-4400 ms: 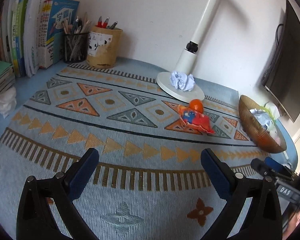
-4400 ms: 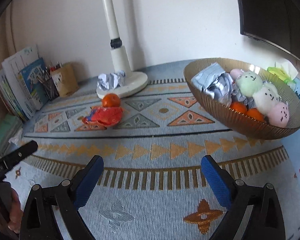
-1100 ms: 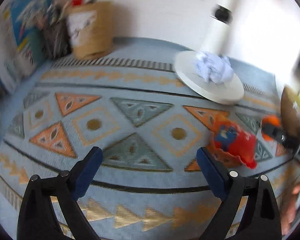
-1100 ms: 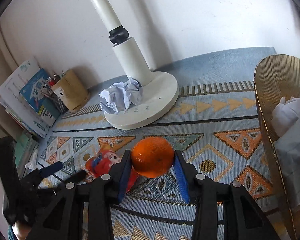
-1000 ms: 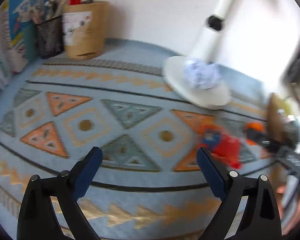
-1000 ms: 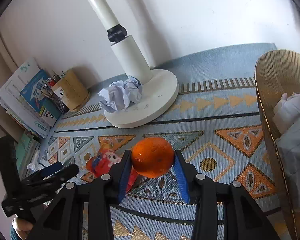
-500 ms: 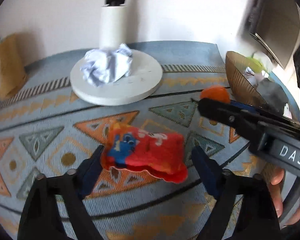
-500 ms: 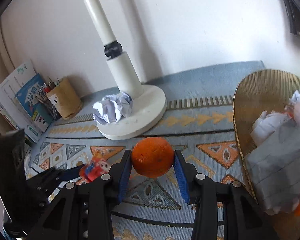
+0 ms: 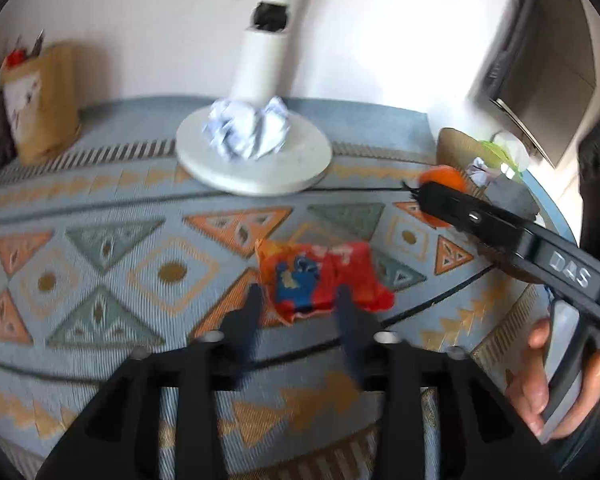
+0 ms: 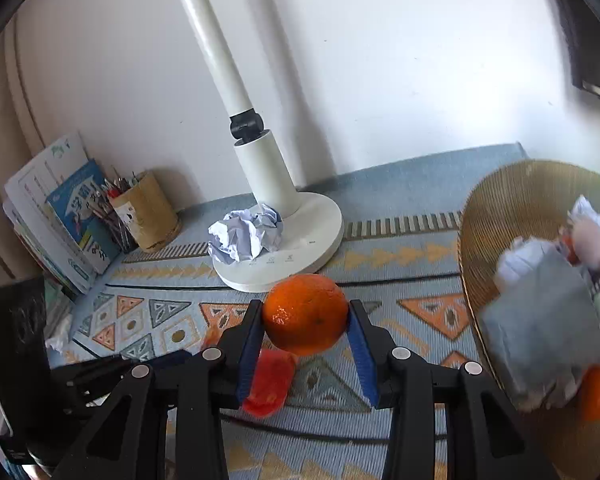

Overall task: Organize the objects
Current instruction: 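Grasp the red plush toy with the left tool while the right tool holds the mandarin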

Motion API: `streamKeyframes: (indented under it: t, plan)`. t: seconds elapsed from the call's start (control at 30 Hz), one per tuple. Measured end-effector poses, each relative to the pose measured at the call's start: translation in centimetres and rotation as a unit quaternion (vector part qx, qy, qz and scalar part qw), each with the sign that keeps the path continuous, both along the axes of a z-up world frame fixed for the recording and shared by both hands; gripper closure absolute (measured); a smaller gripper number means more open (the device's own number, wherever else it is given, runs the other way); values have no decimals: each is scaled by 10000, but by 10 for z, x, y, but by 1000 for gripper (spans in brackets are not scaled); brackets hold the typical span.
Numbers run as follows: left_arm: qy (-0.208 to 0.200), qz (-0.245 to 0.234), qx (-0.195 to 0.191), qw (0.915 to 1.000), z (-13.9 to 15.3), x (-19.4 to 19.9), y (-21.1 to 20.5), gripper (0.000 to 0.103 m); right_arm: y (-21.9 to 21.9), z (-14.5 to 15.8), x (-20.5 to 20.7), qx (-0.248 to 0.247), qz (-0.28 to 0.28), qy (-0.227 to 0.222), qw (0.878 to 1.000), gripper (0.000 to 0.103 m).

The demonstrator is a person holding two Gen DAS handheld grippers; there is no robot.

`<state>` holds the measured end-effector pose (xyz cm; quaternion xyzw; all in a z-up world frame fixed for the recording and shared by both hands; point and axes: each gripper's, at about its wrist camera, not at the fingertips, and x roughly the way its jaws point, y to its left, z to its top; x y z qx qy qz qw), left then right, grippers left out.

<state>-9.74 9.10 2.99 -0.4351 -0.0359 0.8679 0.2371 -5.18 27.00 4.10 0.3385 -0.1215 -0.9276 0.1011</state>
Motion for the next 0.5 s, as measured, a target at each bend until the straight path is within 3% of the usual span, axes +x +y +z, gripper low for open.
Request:
streamKeyframes:
  t: [0.03,0.07,0.13,0.23,0.27,0.3,0.37,0.5]
  plan:
    - [-50,38,-11,10000,-2,-1,2,25,-2,-3,3,50,-7,-3,10000,62]
    - [2,82,-59,9999,-3,-1,7,3,-6,-4,4,214,-34,2,9998,62]
    - [238,121,-258,9993,-3,3,17,1,-12,-6,3,507,-65,-3,9987,62]
    - [429,-130,-700,9965,-3,4,45,1,-8,-10,1,376,-10,-65,9993,63]
    - [516,-126,-1004,9935,-6,3,56,4,-6,-11,0,298,-11,-106,9995,63]
    - [548,-248,-1249,9903,-9,2,67,28,-1,-12,-1,233,-56,-144,9996,63]
    - [579,-232,-1496,9868,-11,-1,76,30,6,-14,-3,134,-131,-173,9997,63]
    - [652,-169,-1336,9887,-7,-1,69,45,9,-13,-3,80,-132,-196,9997,62]
